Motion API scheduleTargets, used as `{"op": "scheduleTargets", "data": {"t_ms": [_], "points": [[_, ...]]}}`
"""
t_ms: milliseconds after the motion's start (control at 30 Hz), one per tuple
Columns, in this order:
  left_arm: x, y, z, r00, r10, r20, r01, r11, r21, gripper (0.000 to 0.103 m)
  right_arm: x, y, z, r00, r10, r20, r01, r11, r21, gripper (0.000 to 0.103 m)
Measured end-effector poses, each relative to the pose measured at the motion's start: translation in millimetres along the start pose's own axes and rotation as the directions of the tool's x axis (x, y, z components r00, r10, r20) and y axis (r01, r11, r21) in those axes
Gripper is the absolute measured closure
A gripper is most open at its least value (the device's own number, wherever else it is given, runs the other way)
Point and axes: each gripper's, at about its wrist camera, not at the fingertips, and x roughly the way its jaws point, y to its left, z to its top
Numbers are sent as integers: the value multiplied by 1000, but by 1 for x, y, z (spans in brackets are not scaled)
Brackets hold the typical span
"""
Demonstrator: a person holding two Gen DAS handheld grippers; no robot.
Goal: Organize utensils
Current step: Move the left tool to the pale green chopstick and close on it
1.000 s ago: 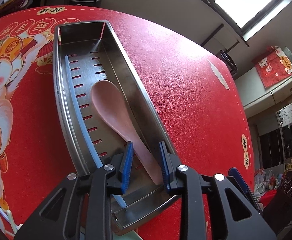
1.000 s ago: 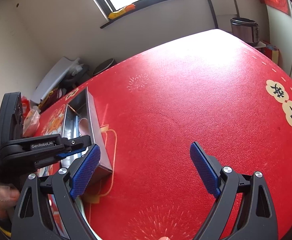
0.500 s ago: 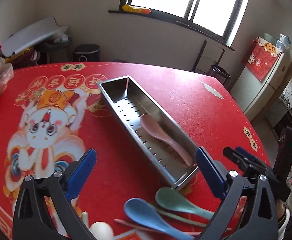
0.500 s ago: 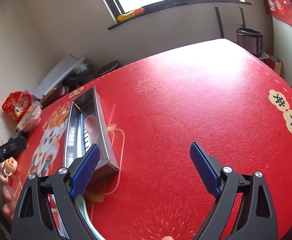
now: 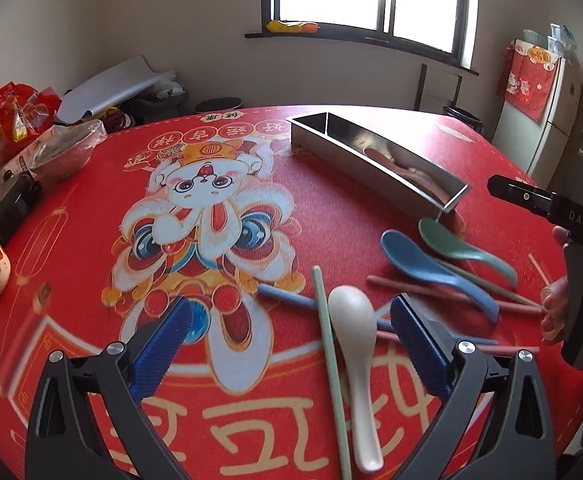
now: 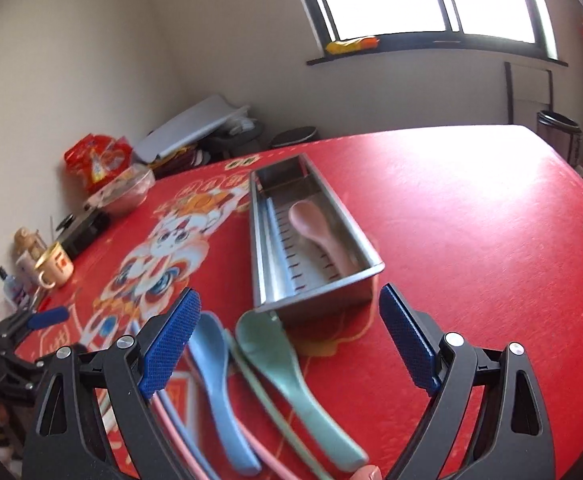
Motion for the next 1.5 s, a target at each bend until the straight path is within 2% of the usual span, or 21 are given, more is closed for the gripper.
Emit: {"op": "scheduleTargets", "data": {"t_ms": [100, 200, 300, 433, 500, 600, 733, 900, 1200, 1367, 1500], "points": [[-3, 2, -15, 1000, 1, -23, 0, 1000, 7, 6, 4, 16, -12, 999, 4, -53, -5, 999, -31, 15], [1, 5, -24, 997, 2, -79, -3, 1000, -10, 6, 5, 24, -20, 998, -25, -62, 22, 998, -64, 15], [3, 9, -34, 996, -5, -94, 2, 999, -35, 6, 5, 23, -23, 998, 1, -69, -5, 999, -52, 15], [7, 11, -43, 990, -35, -135, 25, 996, -81, 9, 7, 17, -25, 997, -2, -81, 0, 1000, -27, 15], [11, 10, -47, 986, -47, -157, 34, 996, -84, 24, 9, 12, -25, 996, 7, -92, -7, 1000, -2, 15], [15, 4, -52, 982, -55, -181, 43, 997, -67, 37, 8, 7, -26, 995, 24, -93, -22, 1000, 19, 15], [13, -6, -53, 981, -78, -177, 72, 997, -41, 50, 5, 8, -26, 996, 36, -80, -35, 999, 19, 15], [12, -14, -49, 981, -89, -174, 89, 996, -9, 73, 3, 11, -26, 996, 45, -77, -45, 999, 5, 15], [12, 0, -42, 982, -80, -171, 73, 996, -46, 78, 4, 9, -25, 995, 53, -81, -52, 998, 17, 15], [13, -6, -42, 980, -77, -185, 78, 997, -2, 80, 5, 8, -26, 995, 53, -81, -51, 998, 19, 15], [17, -9, -47, 977, -41, -211, 54, 997, 60, 84, 5, 7, -26, 995, 54, -81, -52, 998, 26, 15]]}}
